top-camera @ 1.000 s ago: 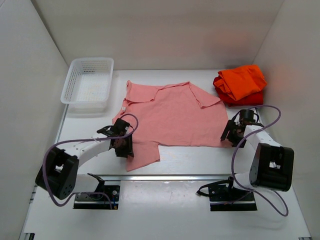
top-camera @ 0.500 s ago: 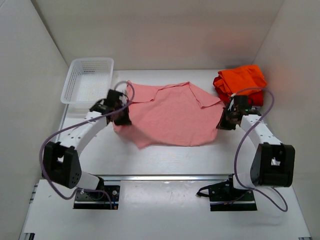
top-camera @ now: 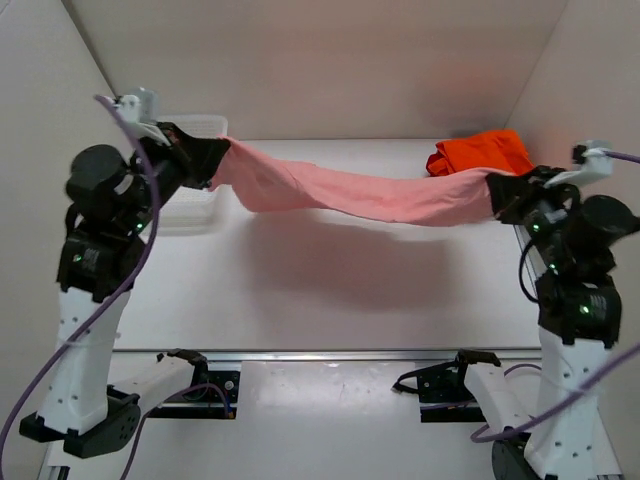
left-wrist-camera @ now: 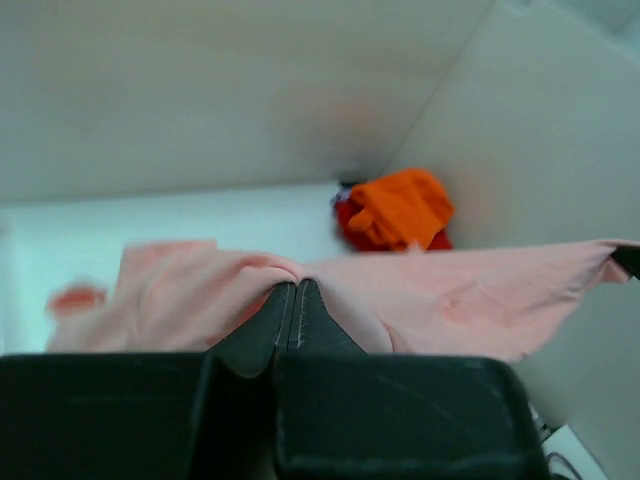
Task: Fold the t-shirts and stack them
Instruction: Flatten out the tshirt
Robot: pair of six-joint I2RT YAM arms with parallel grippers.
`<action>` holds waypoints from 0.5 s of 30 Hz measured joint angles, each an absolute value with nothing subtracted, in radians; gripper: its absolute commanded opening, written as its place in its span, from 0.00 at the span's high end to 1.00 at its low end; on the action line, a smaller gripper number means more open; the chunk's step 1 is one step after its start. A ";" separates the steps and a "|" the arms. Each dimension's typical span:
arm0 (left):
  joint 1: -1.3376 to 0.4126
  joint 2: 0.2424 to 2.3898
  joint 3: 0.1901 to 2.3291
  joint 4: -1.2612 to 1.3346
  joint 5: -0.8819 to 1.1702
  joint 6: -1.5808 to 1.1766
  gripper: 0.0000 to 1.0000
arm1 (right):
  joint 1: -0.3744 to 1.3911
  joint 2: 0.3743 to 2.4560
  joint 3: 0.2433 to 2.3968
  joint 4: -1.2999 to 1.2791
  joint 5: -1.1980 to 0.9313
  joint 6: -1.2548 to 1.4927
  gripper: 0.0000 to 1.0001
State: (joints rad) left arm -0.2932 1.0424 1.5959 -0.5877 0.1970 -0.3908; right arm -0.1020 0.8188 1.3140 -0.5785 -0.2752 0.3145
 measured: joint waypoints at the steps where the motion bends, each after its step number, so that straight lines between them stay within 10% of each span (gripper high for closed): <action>1: -0.302 1.037 1.643 -0.594 0.188 -0.388 1.00 | -0.110 0.803 1.361 -0.600 -0.278 0.314 1.00; 15: -0.206 1.162 1.784 -0.504 0.181 -0.356 1.00 | -0.122 1.073 1.363 -0.567 -0.360 0.293 1.00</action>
